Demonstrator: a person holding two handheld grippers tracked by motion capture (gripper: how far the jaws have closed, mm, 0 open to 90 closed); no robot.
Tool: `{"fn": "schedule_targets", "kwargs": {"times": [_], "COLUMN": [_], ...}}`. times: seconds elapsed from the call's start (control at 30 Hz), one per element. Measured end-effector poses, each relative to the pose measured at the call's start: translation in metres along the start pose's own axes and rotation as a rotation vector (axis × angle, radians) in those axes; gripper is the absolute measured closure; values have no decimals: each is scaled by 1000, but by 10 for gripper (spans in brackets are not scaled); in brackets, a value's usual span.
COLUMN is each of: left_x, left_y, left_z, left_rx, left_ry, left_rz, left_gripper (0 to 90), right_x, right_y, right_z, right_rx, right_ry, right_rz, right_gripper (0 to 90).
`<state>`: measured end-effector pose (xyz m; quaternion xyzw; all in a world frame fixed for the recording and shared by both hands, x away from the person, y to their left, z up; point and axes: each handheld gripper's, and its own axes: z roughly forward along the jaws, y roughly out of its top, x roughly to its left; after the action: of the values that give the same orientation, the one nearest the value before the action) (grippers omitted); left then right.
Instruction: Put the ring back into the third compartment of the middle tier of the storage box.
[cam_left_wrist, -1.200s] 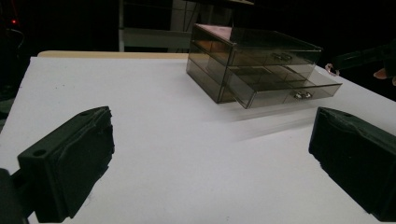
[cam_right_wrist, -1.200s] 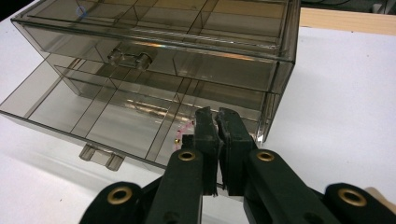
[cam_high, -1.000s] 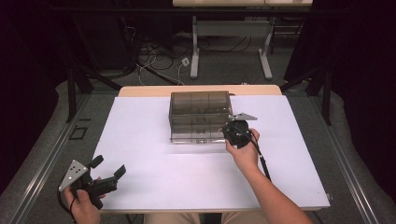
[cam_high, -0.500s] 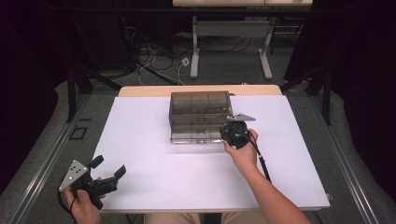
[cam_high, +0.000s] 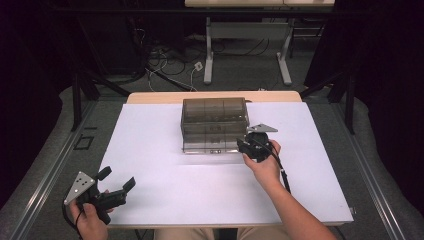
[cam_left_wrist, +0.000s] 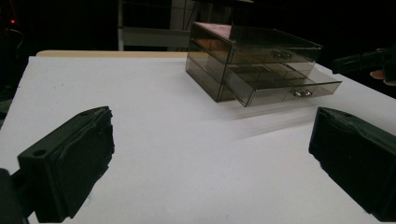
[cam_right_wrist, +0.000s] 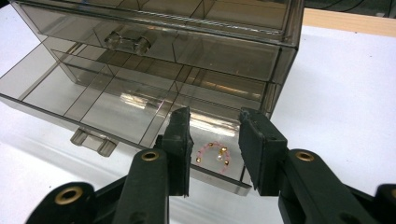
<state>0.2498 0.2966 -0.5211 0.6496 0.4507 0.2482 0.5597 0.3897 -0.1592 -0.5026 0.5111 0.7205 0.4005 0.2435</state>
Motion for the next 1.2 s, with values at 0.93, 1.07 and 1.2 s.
{"fn": "schedule_targets", "kwargs": {"times": [0.93,1.07,1.2], "left_x": [-1,-2,-2], "left_y": [0,0,0], "left_z": [0,0,1], "left_rx": [1,2,4], "left_ry": [0,0,-2], "left_rz": [0,1,1], "left_gripper": [5,5,5], "right_x": [-18,-24,-29], "right_y": [-32,-39,-47], "right_z": [-50,-57,-67], "right_rx": [-112,-118,-145], "right_ry": [14,43,56], "right_rz": [-32,3,-14], "right_gripper": [372,299,214]}}
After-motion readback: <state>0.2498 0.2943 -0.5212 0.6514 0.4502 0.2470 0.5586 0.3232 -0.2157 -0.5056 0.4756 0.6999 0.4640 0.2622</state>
